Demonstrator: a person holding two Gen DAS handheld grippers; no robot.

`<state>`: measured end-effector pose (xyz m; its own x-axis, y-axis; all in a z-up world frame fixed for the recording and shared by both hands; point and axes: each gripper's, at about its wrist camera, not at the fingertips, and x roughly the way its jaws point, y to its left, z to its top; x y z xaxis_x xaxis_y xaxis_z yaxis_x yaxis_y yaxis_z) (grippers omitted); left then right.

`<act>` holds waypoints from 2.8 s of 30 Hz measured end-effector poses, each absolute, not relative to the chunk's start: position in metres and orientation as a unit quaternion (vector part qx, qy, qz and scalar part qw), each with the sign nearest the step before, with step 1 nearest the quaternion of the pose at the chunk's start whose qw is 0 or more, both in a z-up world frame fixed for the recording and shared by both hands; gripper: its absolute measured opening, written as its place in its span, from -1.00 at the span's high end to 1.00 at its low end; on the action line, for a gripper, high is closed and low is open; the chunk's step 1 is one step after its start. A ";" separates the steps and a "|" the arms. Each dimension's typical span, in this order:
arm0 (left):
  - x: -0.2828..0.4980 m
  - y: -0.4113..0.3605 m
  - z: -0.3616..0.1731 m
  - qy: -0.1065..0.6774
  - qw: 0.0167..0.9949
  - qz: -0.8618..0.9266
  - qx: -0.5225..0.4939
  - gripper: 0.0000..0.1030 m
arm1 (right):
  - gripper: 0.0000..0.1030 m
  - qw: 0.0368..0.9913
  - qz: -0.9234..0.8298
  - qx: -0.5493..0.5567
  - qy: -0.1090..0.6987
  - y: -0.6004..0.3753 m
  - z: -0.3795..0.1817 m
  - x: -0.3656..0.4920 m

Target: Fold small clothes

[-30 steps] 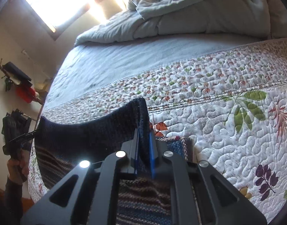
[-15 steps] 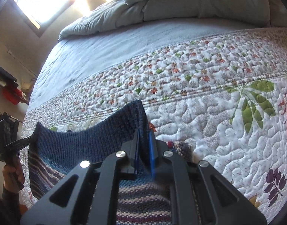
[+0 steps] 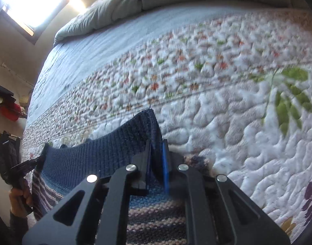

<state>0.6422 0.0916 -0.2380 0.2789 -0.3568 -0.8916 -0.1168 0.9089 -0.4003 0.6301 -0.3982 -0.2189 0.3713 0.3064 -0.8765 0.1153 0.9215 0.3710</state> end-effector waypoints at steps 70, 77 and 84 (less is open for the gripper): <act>0.348 0.155 -0.124 0.494 0.809 -0.180 -0.264 -0.87 | -0.54 0.855 0.160 0.204 0.449 -0.238 -0.140 0.291; 0.353 0.145 -0.105 0.495 0.813 -0.206 -0.227 -0.89 | -0.74 0.875 0.188 0.067 0.441 -0.138 -0.129 0.278; 0.381 0.156 -0.114 0.504 0.804 -0.213 -0.236 -0.90 | -0.74 0.882 0.199 0.000 0.426 -0.093 -0.128 0.284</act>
